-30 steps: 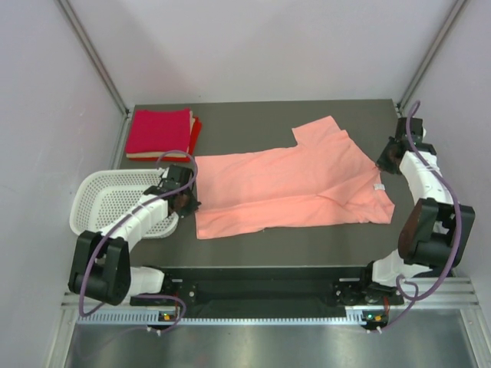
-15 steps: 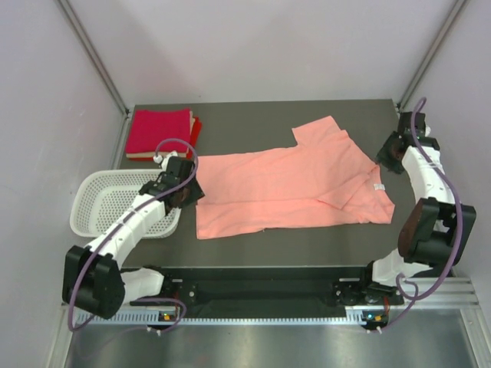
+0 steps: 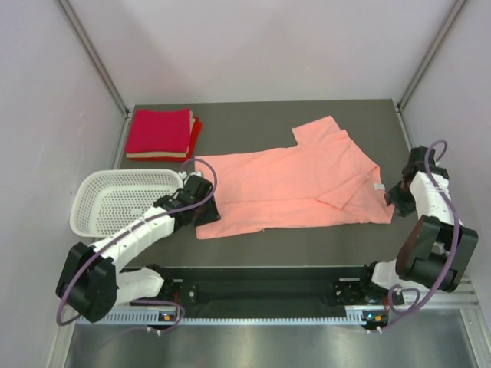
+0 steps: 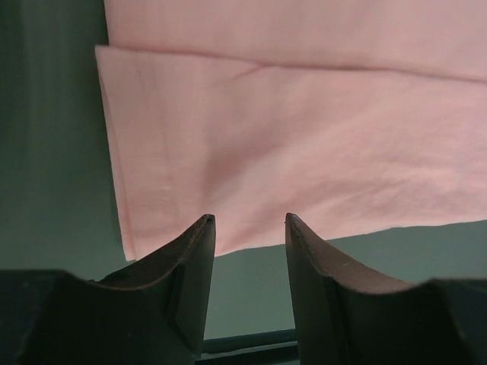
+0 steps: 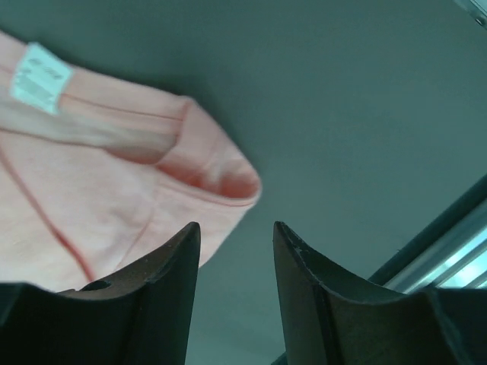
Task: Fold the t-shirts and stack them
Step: Fold the tshirt
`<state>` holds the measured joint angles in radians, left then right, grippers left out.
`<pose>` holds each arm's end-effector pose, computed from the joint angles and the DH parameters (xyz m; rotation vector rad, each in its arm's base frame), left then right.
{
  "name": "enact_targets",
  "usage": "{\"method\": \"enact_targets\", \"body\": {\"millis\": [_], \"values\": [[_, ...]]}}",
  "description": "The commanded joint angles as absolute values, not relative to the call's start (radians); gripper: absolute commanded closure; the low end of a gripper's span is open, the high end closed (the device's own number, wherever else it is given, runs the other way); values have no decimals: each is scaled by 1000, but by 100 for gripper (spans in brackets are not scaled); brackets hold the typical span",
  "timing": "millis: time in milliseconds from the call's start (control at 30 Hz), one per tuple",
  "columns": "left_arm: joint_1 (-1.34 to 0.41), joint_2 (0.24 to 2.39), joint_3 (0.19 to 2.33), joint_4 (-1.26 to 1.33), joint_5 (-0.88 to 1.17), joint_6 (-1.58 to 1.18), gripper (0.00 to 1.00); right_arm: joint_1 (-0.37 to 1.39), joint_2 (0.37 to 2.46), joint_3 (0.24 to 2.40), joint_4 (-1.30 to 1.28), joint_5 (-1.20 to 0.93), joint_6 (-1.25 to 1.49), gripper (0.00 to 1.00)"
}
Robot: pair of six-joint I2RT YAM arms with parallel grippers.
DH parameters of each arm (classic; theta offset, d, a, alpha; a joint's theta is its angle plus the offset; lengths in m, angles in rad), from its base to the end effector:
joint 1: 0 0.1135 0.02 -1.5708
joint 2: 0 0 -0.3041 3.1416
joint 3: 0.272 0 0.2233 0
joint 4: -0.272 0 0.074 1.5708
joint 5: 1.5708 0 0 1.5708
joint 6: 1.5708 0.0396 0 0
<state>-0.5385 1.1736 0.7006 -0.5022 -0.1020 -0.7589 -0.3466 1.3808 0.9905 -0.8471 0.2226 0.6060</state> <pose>0.1607 -0.0913 0.2555 -0.3242 2.5621 -0.3738 0.2050 -0.0834 0.2794 1.3177 2.4403 -0.2470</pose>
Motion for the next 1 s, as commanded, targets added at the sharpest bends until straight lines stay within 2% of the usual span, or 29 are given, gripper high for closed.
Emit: {"method": "enact_targets", "body": {"millis": [0,200,433,533,700,733,967], "values": [[-540,1206,655,-420,-60,-778,54,-422,1358,942,-796,209,601,57],[-540,1284,646,-406,-75,-775,55,-448,1385,845,-704,114,655,58],[-540,1299,634,-426,-143,-773,56,-449,1442,796,-623,103,713,61],[-540,1305,623,-434,-172,-772,60,-456,1466,795,-611,130,698,72],[-540,1331,623,-457,-216,-770,61,-468,1467,805,-615,225,654,97],[-540,1333,623,-457,-221,-769,61,-468,1460,805,-617,236,643,100],[-540,1361,629,-502,-298,-796,60,-468,1425,793,-611,297,598,100]]}}
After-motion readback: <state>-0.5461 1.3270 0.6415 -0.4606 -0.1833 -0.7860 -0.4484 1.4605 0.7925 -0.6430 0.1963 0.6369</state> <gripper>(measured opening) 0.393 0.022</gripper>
